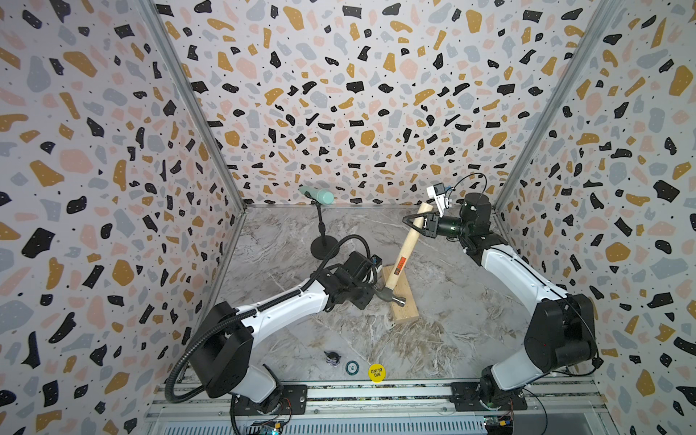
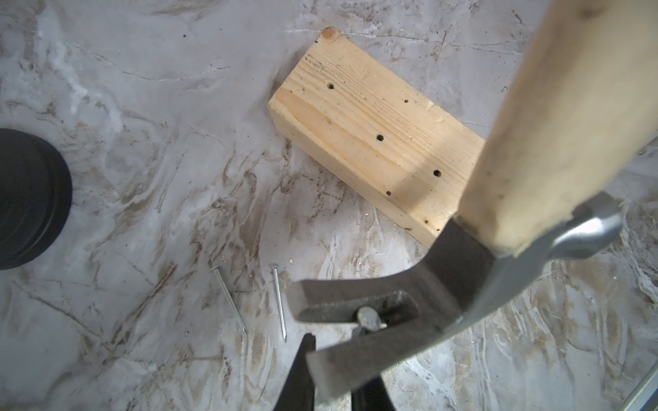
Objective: Use a claw hammer to pull out a nail
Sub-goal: Pick up the nail with the hammer.
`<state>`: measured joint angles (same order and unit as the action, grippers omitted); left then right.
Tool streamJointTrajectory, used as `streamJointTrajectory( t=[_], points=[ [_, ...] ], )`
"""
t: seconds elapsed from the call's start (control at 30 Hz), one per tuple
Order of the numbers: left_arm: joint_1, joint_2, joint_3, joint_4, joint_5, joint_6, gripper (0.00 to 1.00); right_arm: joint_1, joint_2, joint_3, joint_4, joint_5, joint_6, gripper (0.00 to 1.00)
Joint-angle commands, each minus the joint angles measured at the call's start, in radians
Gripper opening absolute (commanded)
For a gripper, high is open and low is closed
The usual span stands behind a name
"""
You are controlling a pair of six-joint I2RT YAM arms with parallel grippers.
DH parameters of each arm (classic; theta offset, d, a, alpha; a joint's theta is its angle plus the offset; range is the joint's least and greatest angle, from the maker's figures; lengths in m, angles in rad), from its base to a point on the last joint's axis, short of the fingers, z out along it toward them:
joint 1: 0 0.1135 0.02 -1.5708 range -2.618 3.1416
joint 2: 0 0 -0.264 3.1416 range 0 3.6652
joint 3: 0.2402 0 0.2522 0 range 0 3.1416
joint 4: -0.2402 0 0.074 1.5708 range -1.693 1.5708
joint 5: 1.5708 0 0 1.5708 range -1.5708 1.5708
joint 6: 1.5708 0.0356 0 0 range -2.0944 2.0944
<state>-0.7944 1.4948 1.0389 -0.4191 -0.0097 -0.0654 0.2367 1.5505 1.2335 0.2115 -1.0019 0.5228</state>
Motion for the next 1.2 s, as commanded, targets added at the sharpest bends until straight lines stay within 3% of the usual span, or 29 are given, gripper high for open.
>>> streamJointTrajectory(
  t=[0.0,1.17],
  points=[
    [-0.007,-0.005,0.014,-0.003,-0.001,0.01,0.14,0.005,-0.041,0.067,0.046,-0.042,0.066,0.0],
    [-0.004,-0.006,0.021,-0.006,-0.021,0.009,0.0,0.023,-0.024,0.043,0.03,-0.019,0.04,0.0]
  ],
)
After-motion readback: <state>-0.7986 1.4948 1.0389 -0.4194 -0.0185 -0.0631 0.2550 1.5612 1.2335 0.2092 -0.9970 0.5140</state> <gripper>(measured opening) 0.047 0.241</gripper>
